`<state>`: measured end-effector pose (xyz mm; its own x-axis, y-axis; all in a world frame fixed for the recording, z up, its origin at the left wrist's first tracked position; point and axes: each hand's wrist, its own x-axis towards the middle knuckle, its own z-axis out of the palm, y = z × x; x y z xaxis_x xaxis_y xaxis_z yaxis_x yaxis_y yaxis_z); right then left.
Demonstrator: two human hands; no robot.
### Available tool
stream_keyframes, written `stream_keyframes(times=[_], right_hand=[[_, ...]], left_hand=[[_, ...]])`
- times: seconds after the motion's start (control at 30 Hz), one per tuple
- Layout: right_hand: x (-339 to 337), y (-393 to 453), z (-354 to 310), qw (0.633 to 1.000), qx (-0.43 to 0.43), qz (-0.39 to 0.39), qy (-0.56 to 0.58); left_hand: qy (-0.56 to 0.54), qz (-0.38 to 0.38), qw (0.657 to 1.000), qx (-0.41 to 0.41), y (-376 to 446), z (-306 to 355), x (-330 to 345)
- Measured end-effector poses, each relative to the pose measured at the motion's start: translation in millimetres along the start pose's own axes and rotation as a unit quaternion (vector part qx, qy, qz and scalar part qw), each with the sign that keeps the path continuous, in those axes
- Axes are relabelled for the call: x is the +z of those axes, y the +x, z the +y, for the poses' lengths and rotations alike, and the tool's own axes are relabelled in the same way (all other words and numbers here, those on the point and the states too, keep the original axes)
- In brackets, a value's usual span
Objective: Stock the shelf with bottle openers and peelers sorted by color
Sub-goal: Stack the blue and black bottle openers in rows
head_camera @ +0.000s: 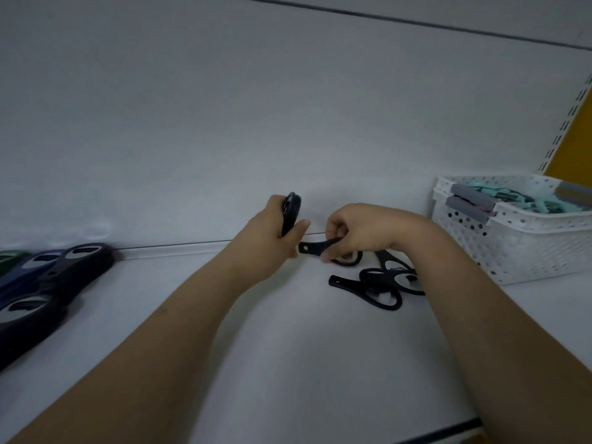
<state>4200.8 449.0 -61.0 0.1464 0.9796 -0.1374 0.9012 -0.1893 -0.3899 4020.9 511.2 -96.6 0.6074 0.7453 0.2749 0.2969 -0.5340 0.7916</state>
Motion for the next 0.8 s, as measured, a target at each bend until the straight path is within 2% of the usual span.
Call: stream_keyframes(times=[0.07,0.13,0.2,0.3,0.37,0.43,0.53,0.63,0.7,0.73,0.8], right_hand=[[-4,-3,1,0.991,-0.003,0.013,0.130],[-9,-6,1,0.971,0.006,0.011,0.240],[-12,-7,0,0.937,0.018,-0.001,0.350],[-12,-5,0,0.843,0.063,-0.038,0.533],[-12,-5,1,0.815,0.084,-0.038,0.573],[-14,-4,4,0.841,0.094,0.017,0.532],[-22,-10,15,0.917,0.100,0.108,0.372],[-25,-36,28,0.986,0.082,0.066,0.126],[-16,-59,37,0.997,0.065,0.016,-0.028],[-9,-69,42,0.997,0.055,0.005,-0.058],[3,-82,52,0.999,0.040,0.010,-0.031]], left_hand=[[0.098,0.052,0.990,0.084,-1,1,1],[0.109,0.083,0.981,0.135,-1,0,1],[0.111,0.058,0.979,0.161,0,-2,4],[0.107,-0.022,0.982,0.153,-2,-5,14],[0.116,-0.029,0.982,0.146,-2,-8,20],[0.110,-0.020,0.985,0.130,-2,-9,21],[0.074,-0.017,0.992,0.099,-3,-9,19],[-0.012,0.007,0.996,0.089,-1,-6,18],[-0.073,0.020,0.996,0.048,0,-2,18],[-0.098,0.022,0.995,0.023,0,1,19],[-0.160,0.017,0.987,-0.019,-1,5,20]])
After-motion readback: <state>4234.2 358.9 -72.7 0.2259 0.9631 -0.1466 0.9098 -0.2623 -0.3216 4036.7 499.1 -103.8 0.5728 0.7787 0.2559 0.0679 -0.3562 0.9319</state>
